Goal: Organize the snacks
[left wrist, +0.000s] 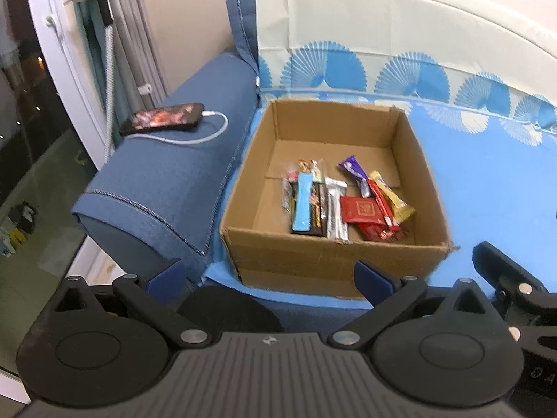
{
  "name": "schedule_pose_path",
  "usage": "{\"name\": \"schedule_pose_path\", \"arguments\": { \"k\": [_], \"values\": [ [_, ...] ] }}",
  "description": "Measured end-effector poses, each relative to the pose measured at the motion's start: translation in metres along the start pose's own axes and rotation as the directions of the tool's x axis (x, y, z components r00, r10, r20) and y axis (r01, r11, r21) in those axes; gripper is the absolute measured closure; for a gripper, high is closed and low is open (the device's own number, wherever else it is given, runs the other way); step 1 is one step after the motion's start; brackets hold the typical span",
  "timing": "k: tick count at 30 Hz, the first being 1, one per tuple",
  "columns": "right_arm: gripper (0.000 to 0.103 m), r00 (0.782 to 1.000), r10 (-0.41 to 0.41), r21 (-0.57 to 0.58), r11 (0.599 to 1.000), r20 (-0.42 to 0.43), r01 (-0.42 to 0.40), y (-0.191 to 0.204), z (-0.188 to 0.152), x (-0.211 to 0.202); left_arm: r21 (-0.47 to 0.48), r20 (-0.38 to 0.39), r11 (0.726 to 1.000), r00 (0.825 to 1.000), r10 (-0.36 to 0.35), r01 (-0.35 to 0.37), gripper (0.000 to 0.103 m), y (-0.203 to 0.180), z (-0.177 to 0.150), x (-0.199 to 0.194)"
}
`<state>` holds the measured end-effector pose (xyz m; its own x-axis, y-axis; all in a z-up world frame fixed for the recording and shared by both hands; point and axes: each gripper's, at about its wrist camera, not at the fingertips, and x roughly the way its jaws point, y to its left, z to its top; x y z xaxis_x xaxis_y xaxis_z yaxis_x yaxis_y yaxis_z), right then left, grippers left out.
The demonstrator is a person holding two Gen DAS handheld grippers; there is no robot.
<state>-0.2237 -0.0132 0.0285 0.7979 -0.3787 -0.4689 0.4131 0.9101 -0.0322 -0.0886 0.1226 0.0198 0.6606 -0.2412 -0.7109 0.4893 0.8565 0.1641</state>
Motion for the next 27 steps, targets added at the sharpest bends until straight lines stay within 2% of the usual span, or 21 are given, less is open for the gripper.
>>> {"name": "schedule_pose_path", "arguments": {
  "k": [27],
  "values": [
    [0.0,1.0,0.006,0.001,1.0,0.005,-0.006,-0.0009,-0.0003,-0.0003,0.016,0.003,1.0,1.0,0.007,-0.007,0.0,-0.003,-0.0024,0.0006]
  ]
}}
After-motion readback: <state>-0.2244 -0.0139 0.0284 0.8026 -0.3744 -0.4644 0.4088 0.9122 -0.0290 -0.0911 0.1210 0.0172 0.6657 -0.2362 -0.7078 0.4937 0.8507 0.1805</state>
